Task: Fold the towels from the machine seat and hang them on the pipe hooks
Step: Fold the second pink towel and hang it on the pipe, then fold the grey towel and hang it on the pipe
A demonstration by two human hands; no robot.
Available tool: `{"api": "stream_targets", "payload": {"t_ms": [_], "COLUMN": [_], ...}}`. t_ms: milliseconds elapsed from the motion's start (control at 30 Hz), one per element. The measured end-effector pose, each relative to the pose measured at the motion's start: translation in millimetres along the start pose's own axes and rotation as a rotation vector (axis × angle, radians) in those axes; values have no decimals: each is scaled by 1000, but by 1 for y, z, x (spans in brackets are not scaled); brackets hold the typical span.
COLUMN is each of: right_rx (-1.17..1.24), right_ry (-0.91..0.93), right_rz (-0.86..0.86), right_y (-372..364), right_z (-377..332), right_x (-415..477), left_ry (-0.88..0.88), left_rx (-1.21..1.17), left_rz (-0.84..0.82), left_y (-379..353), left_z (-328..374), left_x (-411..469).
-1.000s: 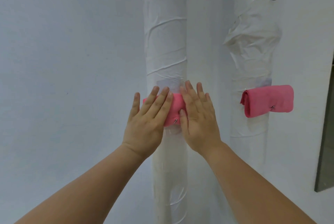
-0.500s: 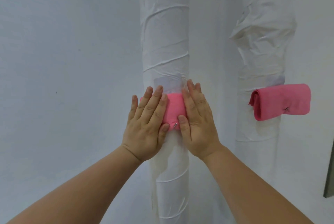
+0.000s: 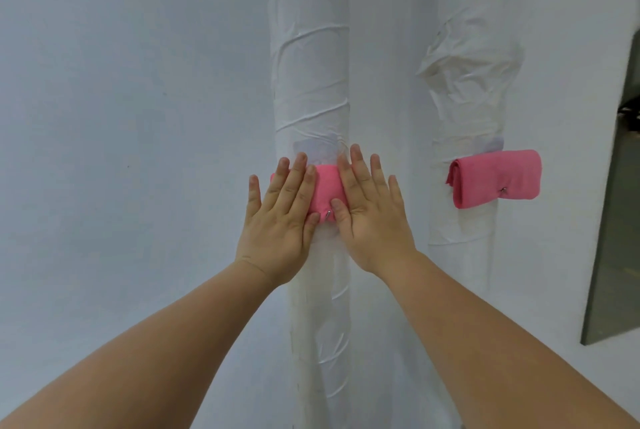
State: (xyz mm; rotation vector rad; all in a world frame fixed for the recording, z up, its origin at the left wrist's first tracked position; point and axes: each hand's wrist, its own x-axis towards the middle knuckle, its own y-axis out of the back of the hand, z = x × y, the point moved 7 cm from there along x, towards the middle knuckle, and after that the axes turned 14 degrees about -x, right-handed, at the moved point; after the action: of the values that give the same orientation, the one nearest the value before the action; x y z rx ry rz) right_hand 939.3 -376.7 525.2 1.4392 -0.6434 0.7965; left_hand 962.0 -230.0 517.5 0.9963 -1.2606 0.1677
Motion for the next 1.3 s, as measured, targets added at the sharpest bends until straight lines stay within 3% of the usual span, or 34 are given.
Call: {"api": "stream_targets", "payload": {"t_ms": [367, 700, 833, 967, 1133, 1300], "right_rx": [-133, -225, -307, -390, -424, -515], "right_ry": [-120, -315, -445, -599, -795, -953], "right_rz": [-136, -213, -304, -454, -651, -759], "right_y": [53, 101, 113, 129, 165, 221], "right_z": [-13, -50, -73, -98, -134, -152], "right_x": [-25, -104, -175, -268, -397, -521], "left_ry": [35, 3, -58, -150, -325, -378], "left_rx": [83, -225, -389, -539, -609, -677], "left_rz": [-135, -193, -280, -473, -690, -861], "left_y": [47, 89, 87, 75, 75, 81], "left_z": [16, 38, 58, 94, 153, 222], "left_x": [-12, -72, -129, -200, -283, -356]}}
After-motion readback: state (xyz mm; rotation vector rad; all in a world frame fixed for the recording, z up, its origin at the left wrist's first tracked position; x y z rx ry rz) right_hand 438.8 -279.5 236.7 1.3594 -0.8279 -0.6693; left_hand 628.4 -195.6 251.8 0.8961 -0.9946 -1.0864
